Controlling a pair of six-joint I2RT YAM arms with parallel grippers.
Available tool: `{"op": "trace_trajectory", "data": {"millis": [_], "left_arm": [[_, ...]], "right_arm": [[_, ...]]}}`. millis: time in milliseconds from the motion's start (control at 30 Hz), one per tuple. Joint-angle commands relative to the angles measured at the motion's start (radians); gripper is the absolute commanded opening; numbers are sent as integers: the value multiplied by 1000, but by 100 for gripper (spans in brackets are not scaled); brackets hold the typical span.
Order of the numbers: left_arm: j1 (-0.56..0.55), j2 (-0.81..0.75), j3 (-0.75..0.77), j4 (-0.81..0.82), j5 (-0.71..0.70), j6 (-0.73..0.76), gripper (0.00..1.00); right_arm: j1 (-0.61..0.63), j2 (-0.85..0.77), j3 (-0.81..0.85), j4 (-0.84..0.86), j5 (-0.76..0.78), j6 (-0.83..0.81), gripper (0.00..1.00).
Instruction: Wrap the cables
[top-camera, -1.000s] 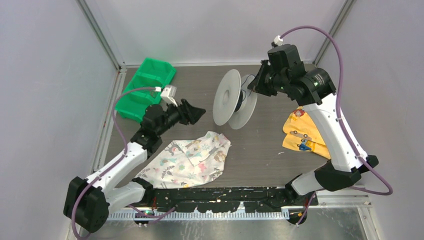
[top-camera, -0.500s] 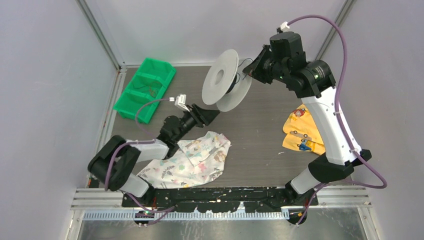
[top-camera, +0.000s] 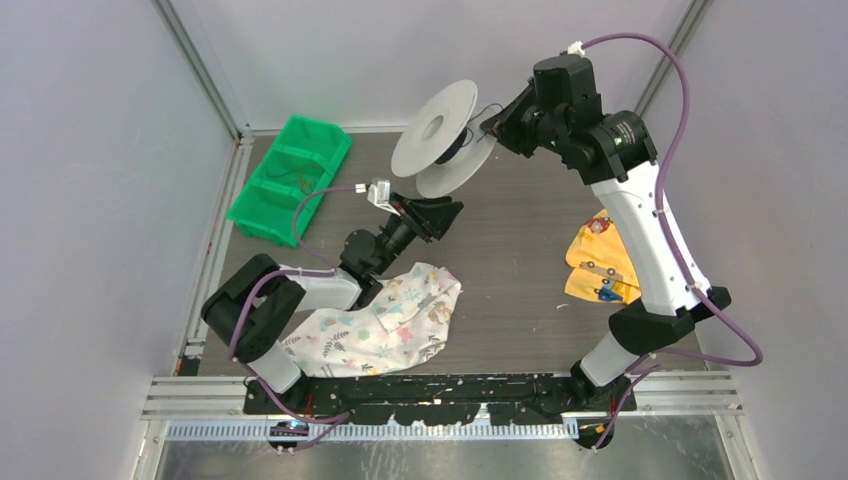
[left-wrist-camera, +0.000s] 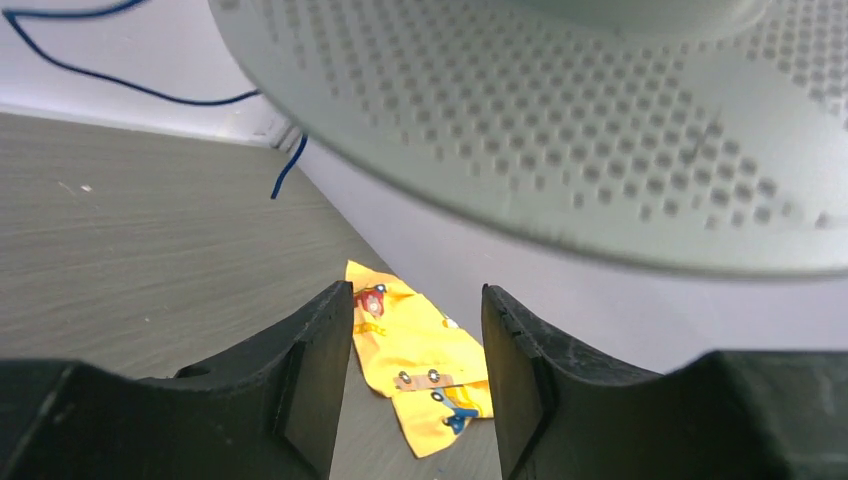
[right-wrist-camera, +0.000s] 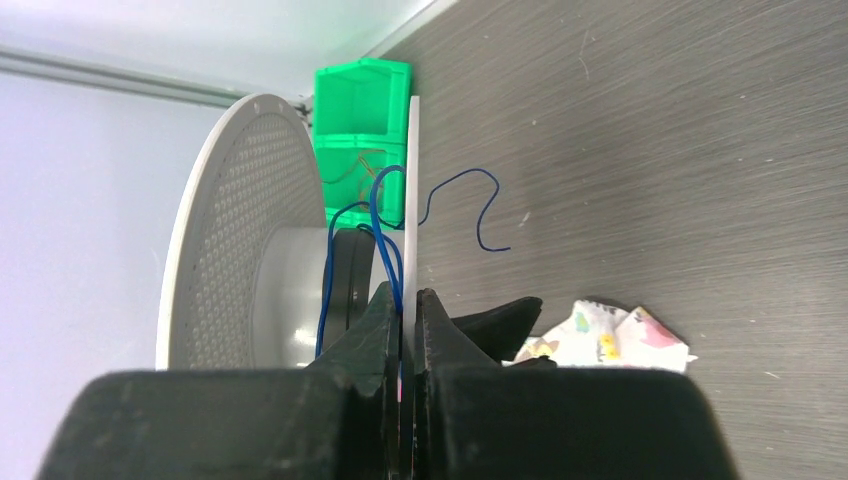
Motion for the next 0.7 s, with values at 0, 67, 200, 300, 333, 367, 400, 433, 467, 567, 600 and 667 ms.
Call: {"op": "trace_trajectory", "data": {"millis": [0,67,200,300,333,367,400,433,467,567,600,667], "left_arm": [[0,-15,22,75,-28,146,52],[0,-35,20,75,-30,190,53],[0,-66,2,75,-88,284,54],[0,-83,-6,73,-110,363,55],[0,-87,-7,73,-116,386,55],[-1,-91,-6,73,-120,429,55],[-4,-96,-4,73,-126,466,55],[-10,-101,0,73,-135,509,55],[-14,-106,3,73,-149,543,55],[-16,-117,23,73,-159,623,55],[-16,-115,32,72,-160,648,55],[-16,-109,50,70,-172,685,55]], "right_arm": [[-11,-33,72,138,-4,141,1],[-13,-26,91,138,-7,158,1],[-13,-14,122,141,-25,178,1],[-13,-14,124,142,-24,183,1],[-12,-16,122,144,-24,184,1],[-13,-16,120,144,-23,183,1],[-13,-18,118,144,-21,182,1],[-13,-19,118,144,-21,181,1],[-13,-21,116,144,-20,180,1],[-14,-27,107,151,-21,181,1],[-14,-27,105,154,-22,184,1],[-15,-31,102,161,-26,188,1]]}}
